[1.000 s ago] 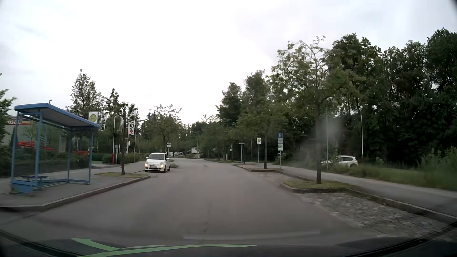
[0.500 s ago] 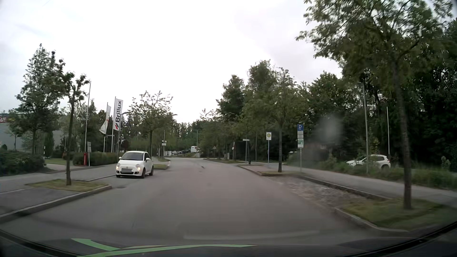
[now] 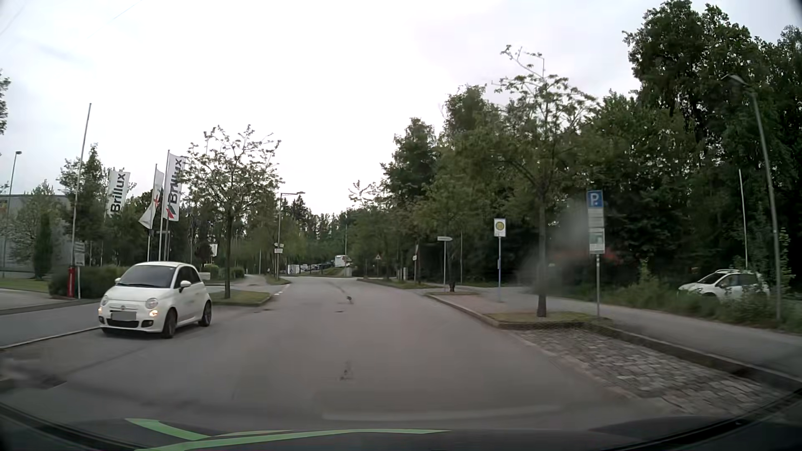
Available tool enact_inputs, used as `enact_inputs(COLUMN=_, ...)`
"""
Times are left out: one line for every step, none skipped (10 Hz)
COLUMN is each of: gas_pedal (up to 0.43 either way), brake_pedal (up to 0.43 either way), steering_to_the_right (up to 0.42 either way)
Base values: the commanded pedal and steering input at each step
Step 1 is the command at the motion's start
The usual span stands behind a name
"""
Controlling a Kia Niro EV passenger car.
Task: Follow the waypoints while adhering to traffic rules and regulations
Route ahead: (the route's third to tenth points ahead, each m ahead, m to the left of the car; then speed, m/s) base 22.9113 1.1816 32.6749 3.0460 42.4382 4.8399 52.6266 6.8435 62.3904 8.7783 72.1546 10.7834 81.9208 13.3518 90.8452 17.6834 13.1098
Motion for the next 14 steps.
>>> enact_inputs(gas_pedal=0.157, brake_pedal=0.0, steering_to_the_right=-0.012)
enact_inputs(gas_pedal=0.157, brake_pedal=0.0, steering_to_the_right=-0.013)
enact_inputs(gas_pedal=0.157, brake_pedal=0.0, steering_to_the_right=-0.013)
enact_inputs(gas_pedal=0.157, brake_pedal=0.0, steering_to_the_right=-0.013)
enact_inputs(gas_pedal=0.157, brake_pedal=0.0, steering_to_the_right=-0.015)
enact_inputs(gas_pedal=0.157, brake_pedal=0.0, steering_to_the_right=-0.016)
enact_inputs(gas_pedal=0.157, brake_pedal=0.0, steering_to_the_right=-0.017)
enact_inputs(gas_pedal=0.157, brake_pedal=0.0, steering_to_the_right=-0.018)
enact_inputs(gas_pedal=0.157, brake_pedal=0.0, steering_to_the_right=-0.019)
enact_inputs(gas_pedal=0.157, brake_pedal=0.0, steering_to_the_right=-0.02)
enact_inputs(gas_pedal=0.157, brake_pedal=0.0, steering_to_the_right=-0.021)
enact_inputs(gas_pedal=0.157, brake_pedal=0.0, steering_to_the_right=-0.021)
enact_inputs(gas_pedal=0.157, brake_pedal=0.0, steering_to_the_right=-0.021)
enact_inputs(gas_pedal=0.157, brake_pedal=0.0, steering_to_the_right=-0.021)
